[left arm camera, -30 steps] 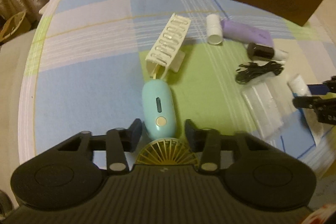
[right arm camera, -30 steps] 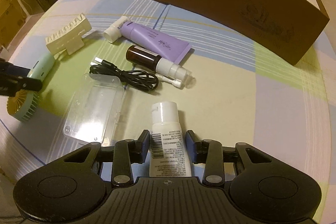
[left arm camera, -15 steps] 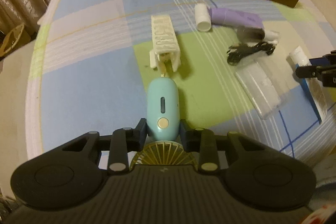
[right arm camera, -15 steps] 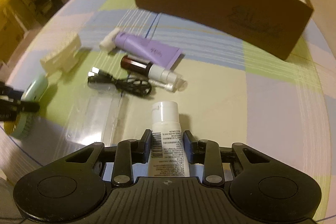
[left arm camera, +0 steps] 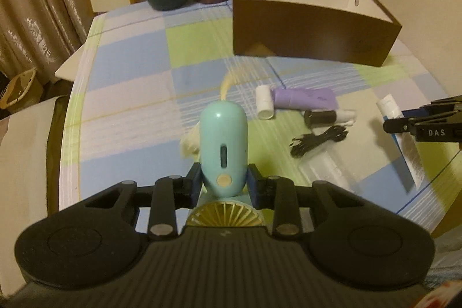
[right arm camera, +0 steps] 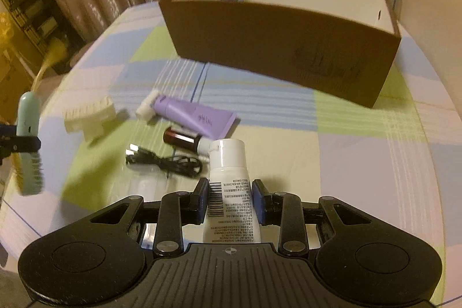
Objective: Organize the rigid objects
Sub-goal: 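Carry the fan and lotion tube into the brown box and release both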
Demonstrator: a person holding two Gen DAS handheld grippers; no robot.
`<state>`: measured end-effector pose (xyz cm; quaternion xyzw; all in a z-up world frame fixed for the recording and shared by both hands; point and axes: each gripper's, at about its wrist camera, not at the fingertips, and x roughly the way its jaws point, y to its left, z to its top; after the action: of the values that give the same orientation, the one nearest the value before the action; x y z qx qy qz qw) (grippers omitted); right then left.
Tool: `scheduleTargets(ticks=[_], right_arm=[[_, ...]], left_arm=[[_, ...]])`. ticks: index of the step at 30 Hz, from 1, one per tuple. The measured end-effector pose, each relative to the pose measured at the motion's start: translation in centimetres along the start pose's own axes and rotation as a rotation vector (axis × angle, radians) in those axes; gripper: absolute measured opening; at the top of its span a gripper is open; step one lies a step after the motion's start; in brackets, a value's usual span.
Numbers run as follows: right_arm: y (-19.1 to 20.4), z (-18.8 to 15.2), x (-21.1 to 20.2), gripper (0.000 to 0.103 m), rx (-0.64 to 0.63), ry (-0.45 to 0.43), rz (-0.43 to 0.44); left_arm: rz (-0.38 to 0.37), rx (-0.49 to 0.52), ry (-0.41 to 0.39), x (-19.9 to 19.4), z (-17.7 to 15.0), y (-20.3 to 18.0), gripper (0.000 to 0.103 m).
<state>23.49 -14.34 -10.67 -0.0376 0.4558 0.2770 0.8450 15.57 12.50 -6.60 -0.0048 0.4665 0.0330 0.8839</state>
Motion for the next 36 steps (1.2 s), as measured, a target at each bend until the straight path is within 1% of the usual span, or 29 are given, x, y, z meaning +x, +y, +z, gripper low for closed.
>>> scheduleTargets(ticks=[10,18,28,32,36], right_arm=[[-0.3,1.8,-1.7,0.032,0.025,-0.078,0.000],[-0.8,3.7,-2.8,0.032,0.041,-0.145,0.004],[-2.2,8.2,-4.2,0.032,0.041,-0.256,-0.008],[-3.1,10.9,-4.4,0.032,0.047,-0.310,-0.015],[-4.1,14.2,-4.4,0.032,0.055,-0.368,-0.024]], left_arm=[[-0.044,0.054,-0.041,0.3,2.1,-2.1,0.029],[-0.081,0.106,-0.087,0.6,5.1,-3.9,0.029],[-0.126,0.171,-0.195,0.9,11.8,-6.2,0.029],[-0.142,0.176,-0.236,1.2,15.3,-7.0,0.029],[-0.142,0.201,-0.281,1.5,19.0,-8.1,0.029]])
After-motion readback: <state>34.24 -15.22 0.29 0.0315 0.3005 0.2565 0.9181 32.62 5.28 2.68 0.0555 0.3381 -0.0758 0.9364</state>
